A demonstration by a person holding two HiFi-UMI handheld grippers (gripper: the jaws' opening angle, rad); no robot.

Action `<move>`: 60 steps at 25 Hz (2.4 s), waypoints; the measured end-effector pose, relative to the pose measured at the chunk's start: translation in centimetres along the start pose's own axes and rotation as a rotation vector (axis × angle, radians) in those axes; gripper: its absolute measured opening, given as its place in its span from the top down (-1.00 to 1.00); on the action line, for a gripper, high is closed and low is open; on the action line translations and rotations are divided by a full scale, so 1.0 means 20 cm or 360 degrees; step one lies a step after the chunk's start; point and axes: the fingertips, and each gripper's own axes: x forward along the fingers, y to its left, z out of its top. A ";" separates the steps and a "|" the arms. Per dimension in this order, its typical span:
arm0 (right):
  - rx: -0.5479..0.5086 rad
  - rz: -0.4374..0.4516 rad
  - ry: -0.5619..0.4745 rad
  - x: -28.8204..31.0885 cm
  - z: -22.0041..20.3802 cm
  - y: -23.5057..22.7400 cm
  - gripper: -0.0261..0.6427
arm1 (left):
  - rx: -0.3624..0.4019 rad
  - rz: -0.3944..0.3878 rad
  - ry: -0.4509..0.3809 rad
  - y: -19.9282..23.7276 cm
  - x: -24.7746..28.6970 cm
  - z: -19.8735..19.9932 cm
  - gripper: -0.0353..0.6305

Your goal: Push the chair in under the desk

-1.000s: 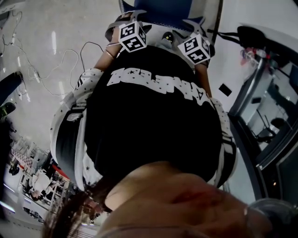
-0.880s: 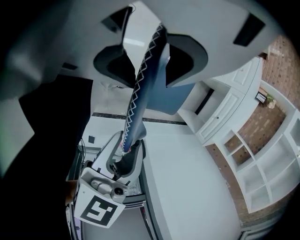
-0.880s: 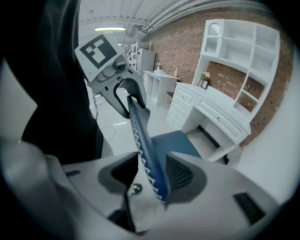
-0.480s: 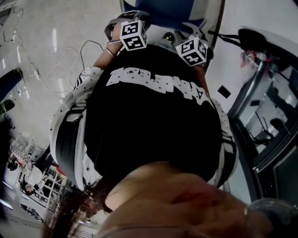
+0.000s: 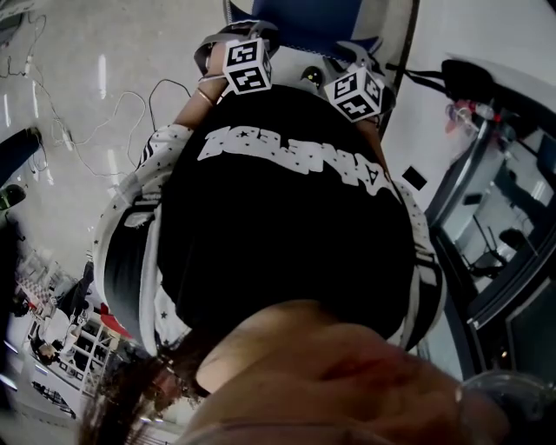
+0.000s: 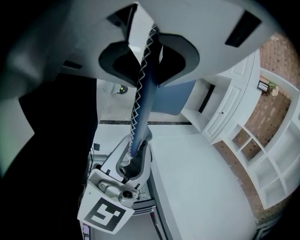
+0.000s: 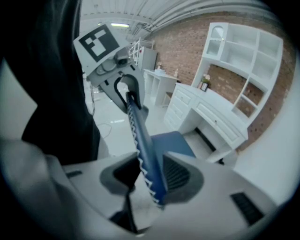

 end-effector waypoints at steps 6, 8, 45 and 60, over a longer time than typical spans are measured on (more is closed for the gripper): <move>-0.0050 0.0053 -0.0039 0.02 0.00 -0.02 0.45 | 0.0007 0.0062 0.0034 0.05 0.02 0.01 0.48; -0.0076 0.0079 -0.0047 0.04 0.02 -0.02 0.47 | -0.0001 0.0057 0.0048 0.06 0.03 -0.01 0.48; -0.0197 0.0125 -0.0077 0.14 0.07 -0.34 0.53 | -0.0092 0.0116 0.0104 0.35 0.11 0.09 0.48; -0.0150 0.0115 -0.0020 0.28 0.15 -0.47 0.53 | -0.0033 0.0063 0.0123 0.56 0.19 0.04 0.49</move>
